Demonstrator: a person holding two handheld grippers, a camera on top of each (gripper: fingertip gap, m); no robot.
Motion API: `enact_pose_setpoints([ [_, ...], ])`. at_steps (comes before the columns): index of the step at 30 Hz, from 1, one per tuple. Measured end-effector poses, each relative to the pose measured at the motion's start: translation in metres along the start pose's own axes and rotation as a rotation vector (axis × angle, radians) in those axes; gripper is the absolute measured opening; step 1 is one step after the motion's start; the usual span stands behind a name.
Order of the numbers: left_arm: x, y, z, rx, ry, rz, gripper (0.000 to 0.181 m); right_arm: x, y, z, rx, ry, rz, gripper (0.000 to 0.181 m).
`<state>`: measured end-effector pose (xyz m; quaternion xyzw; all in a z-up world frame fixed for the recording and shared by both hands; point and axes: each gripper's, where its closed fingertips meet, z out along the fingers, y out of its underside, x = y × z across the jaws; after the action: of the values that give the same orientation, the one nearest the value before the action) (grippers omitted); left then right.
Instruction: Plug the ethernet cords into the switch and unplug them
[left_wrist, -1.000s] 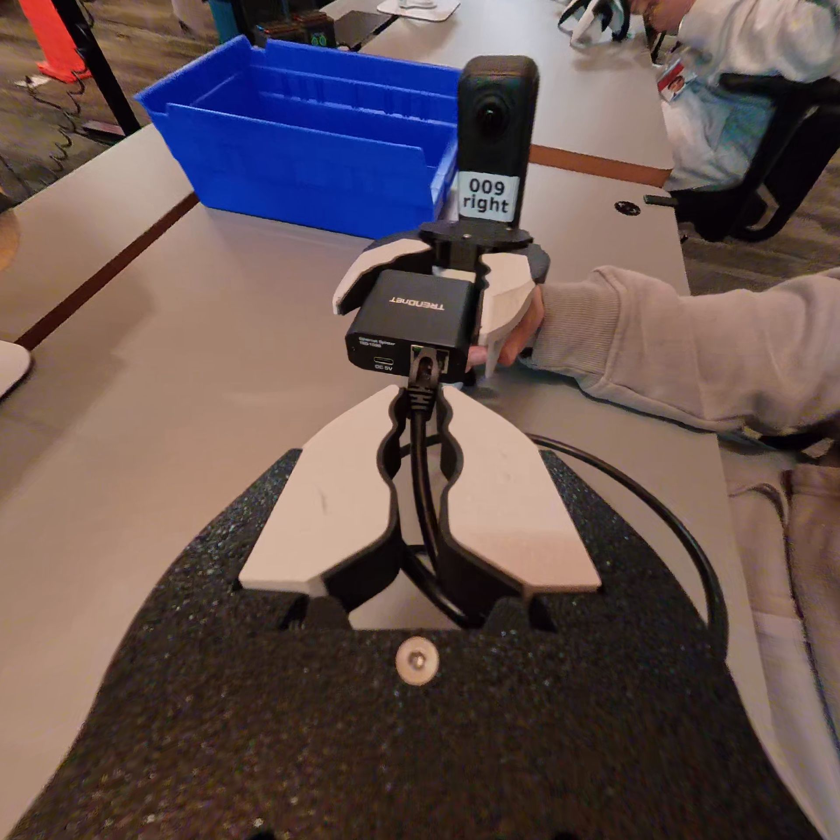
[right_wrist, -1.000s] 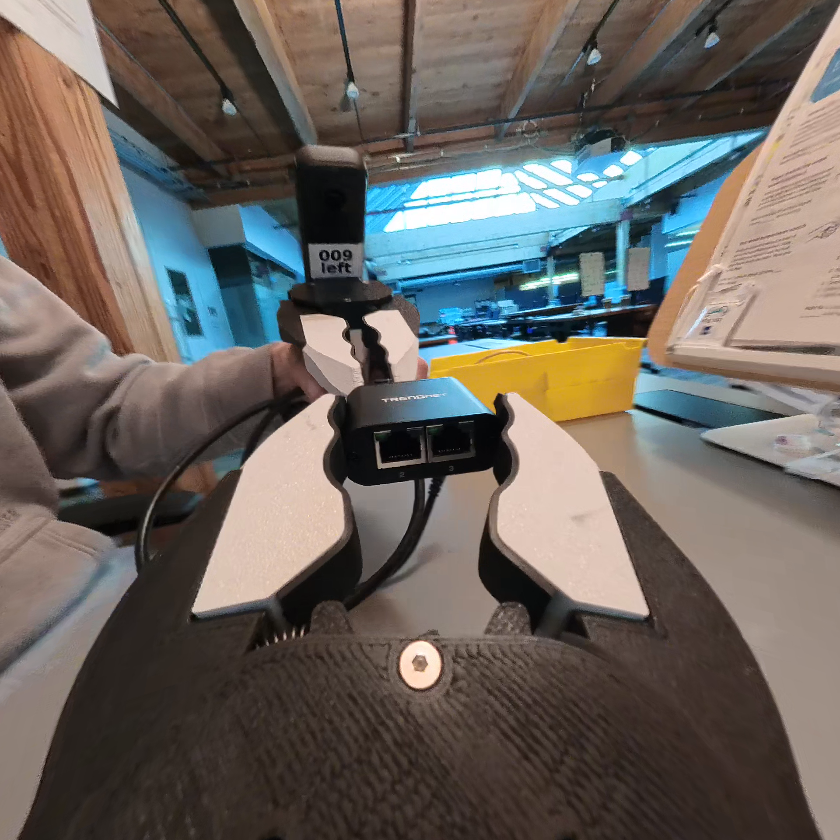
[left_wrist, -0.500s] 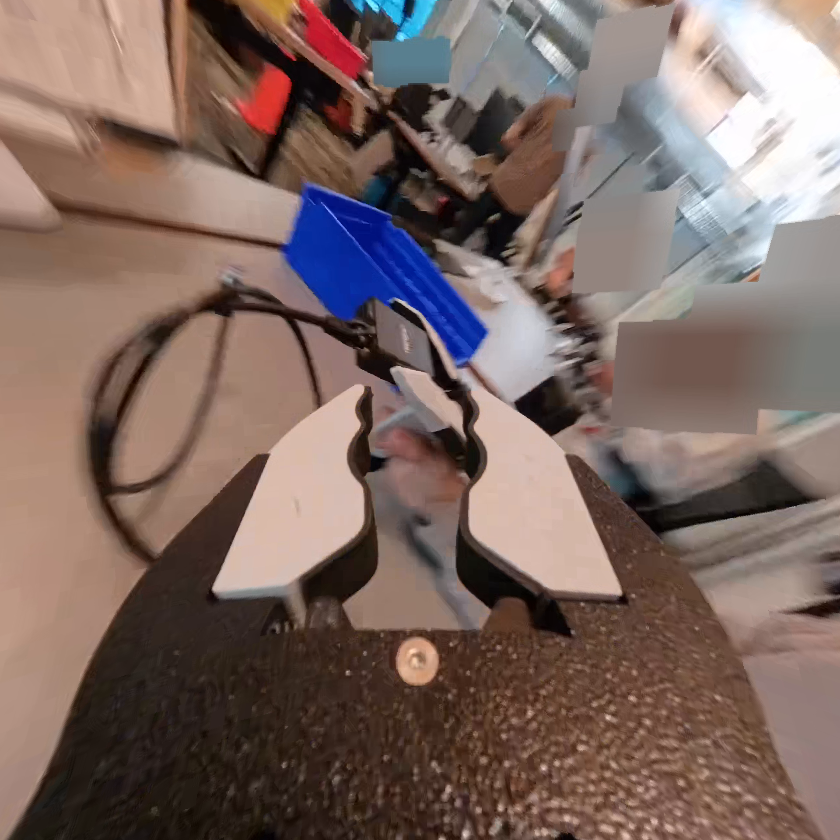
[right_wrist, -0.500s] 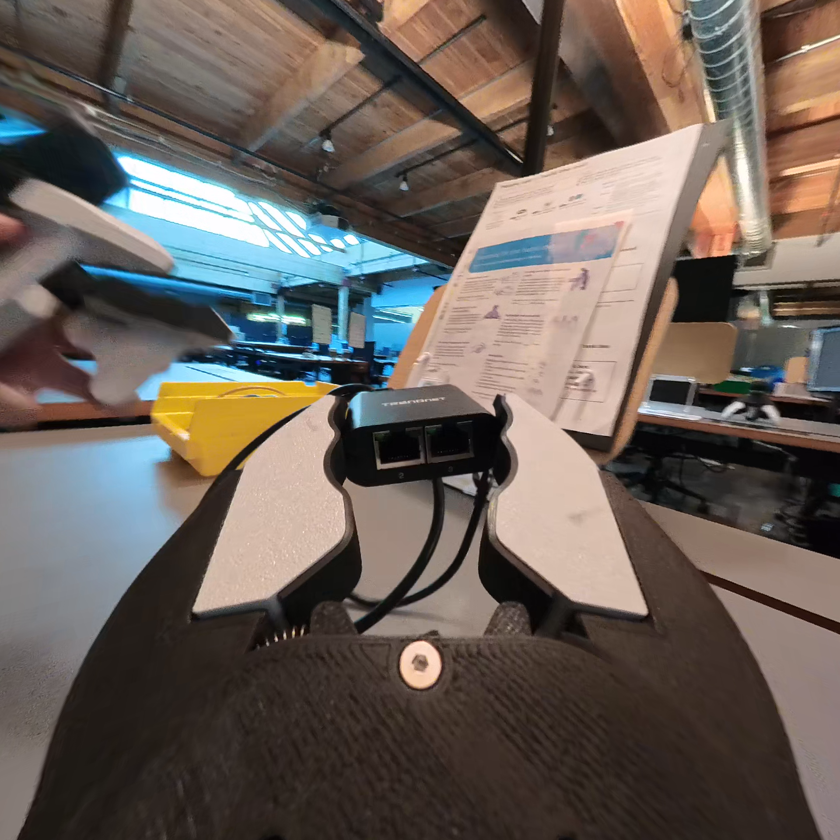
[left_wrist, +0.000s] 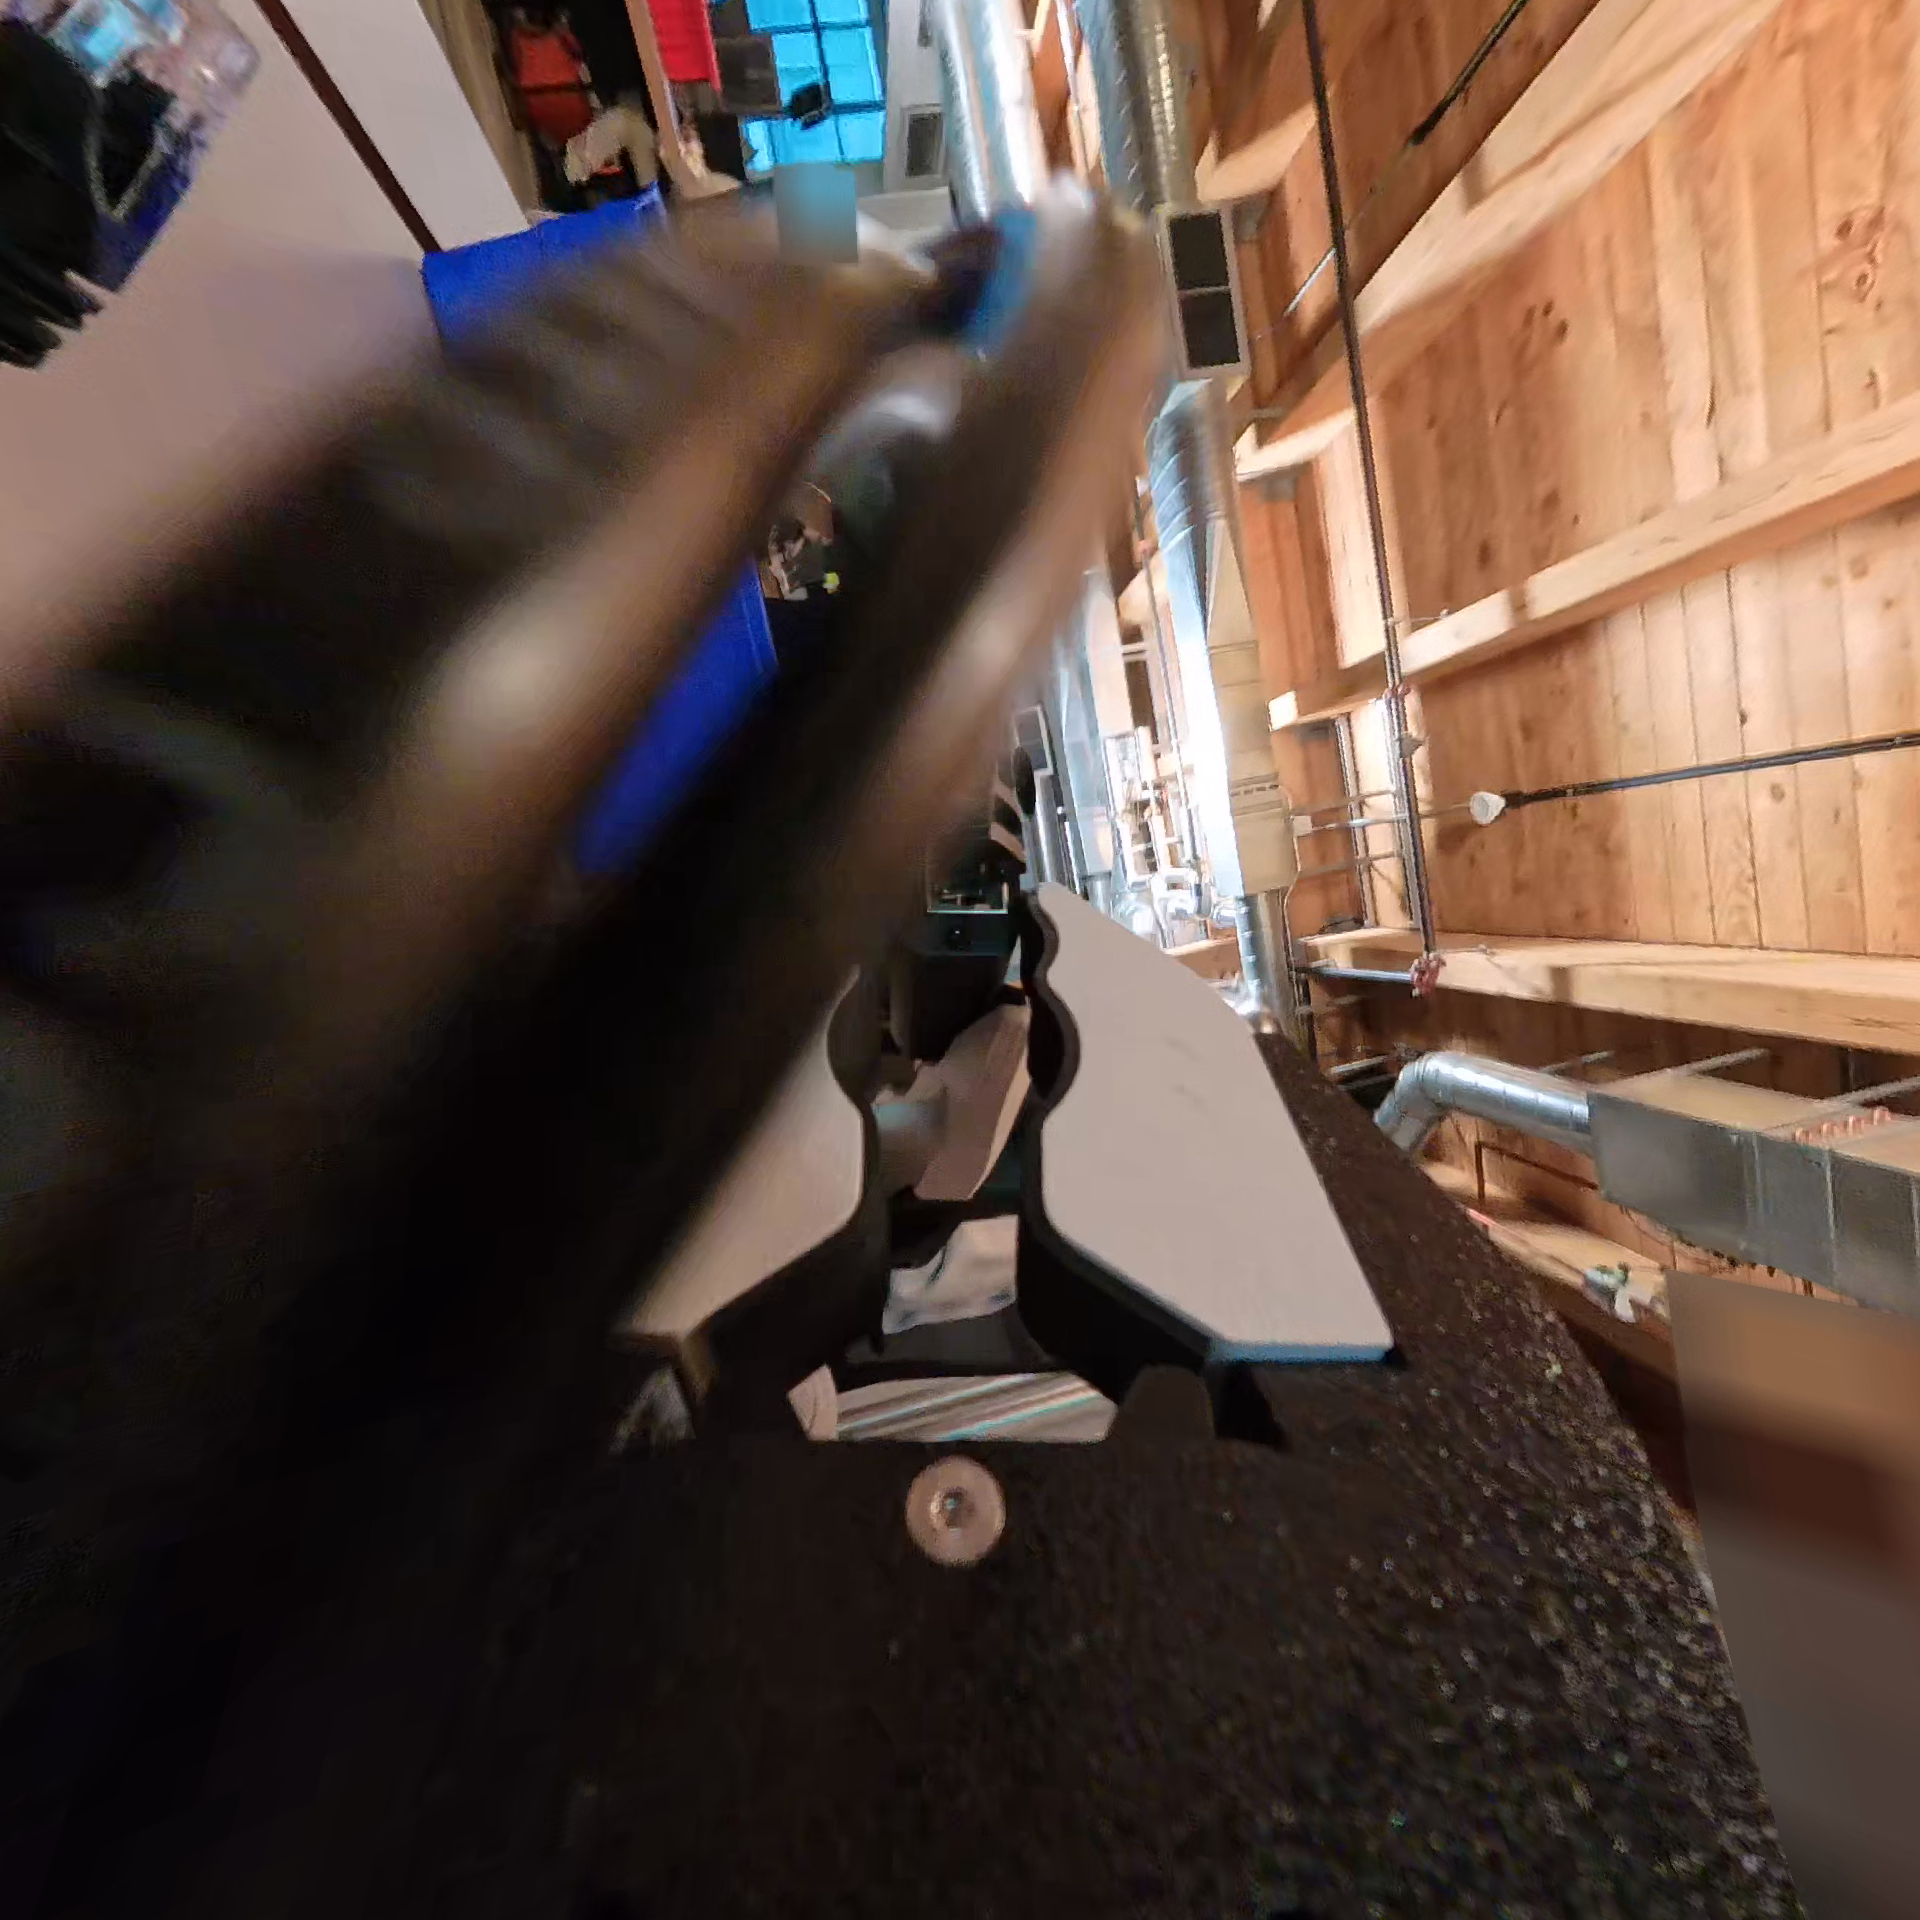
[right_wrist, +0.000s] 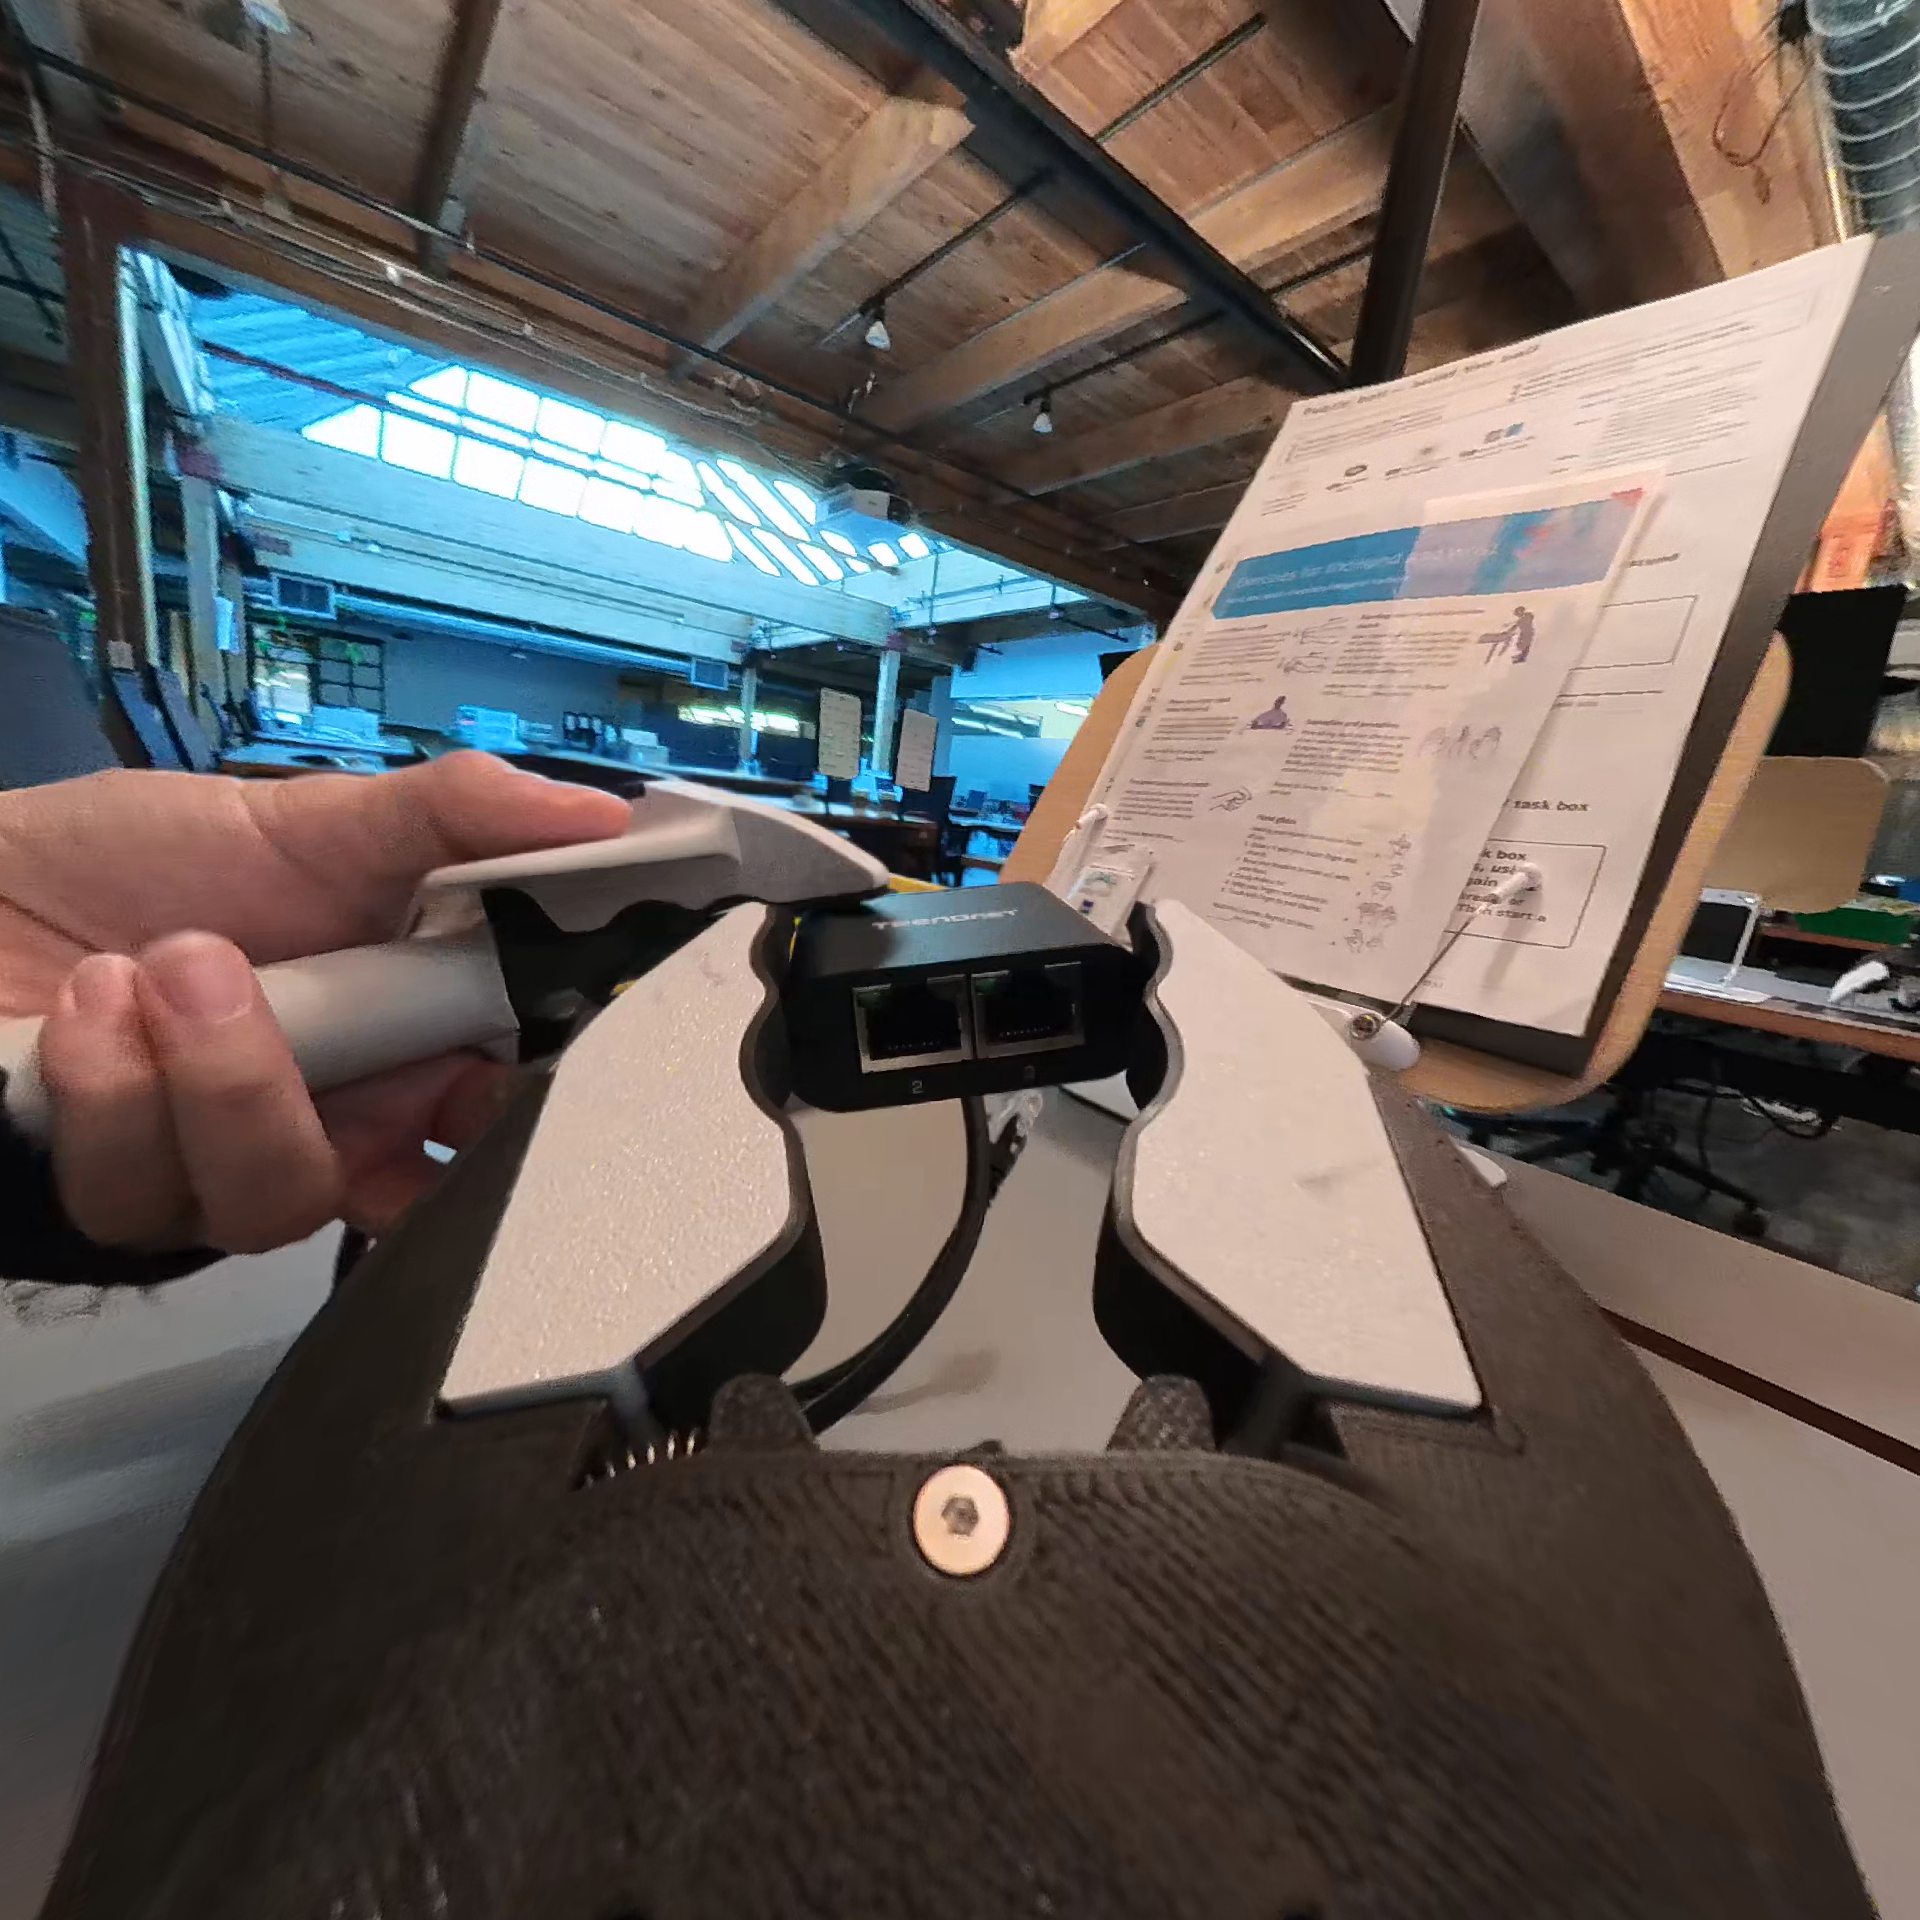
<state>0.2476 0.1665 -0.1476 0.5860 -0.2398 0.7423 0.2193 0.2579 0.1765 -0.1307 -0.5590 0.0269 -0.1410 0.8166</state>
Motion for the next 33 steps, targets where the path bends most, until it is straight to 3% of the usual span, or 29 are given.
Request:
enact_pose_setpoints([
  [1,0.0,-0.001,0.001,0.009,-0.005,0.002,0.022,0.001,0.002,0.001,-0.008,0.006,-0.003,0.063],
  [4,-0.003,-0.003,0.0,-0.017,-0.021,0.058,0.023,0.0,0.005,-0.001,-0.025,-0.023,0.026,0.062],
  [7,-0.008,-0.012,-0.007,-0.091,-0.06,0.115,0.022,-0.007,0.012,-0.01,-0.101,-0.183,0.132,0.063],
  [9,-0.007,-0.003,-0.016,-0.302,-0.051,0.14,0.022,-0.001,0.015,-0.019,-0.175,-0.244,0.295,0.082],
  [12,-0.005,0.013,-0.036,-0.627,-0.057,0.204,0.022,-0.005,0.011,-0.027,-0.233,-0.368,0.611,0.084],
  [13,-0.003,0.016,-0.041,-0.704,-0.064,0.214,0.023,-0.012,0.011,-0.028,-0.261,-0.425,0.706,0.081],
  [15,-0.001,0.02,-0.048,-0.836,-0.081,0.259,0.022,-0.028,0.011,-0.026,-0.287,-0.517,0.786,0.055],
  [19,-0.007,0.023,-0.056,-1.054,-0.184,0.412,0.022,-0.055,0.019,-0.02,-0.337,-0.608,0.861,0.048],
  [21,-0.011,0.023,-0.057,-1.13,-0.224,0.449,0.023,-0.059,0.024,-0.015,-0.34,-0.584,0.849,0.032],
  [27,-0.015,0.01,-0.055,-1.156,-0.284,0.486,0.022,-0.057,0.033,-0.008,-0.351,-0.555,0.916,0.025],
  [33,-0.005,-0.012,-0.036,-0.954,-0.225,0.446,0.023,-0.036,0.026,0.007,-0.204,-0.419,0.99,0.024],
])
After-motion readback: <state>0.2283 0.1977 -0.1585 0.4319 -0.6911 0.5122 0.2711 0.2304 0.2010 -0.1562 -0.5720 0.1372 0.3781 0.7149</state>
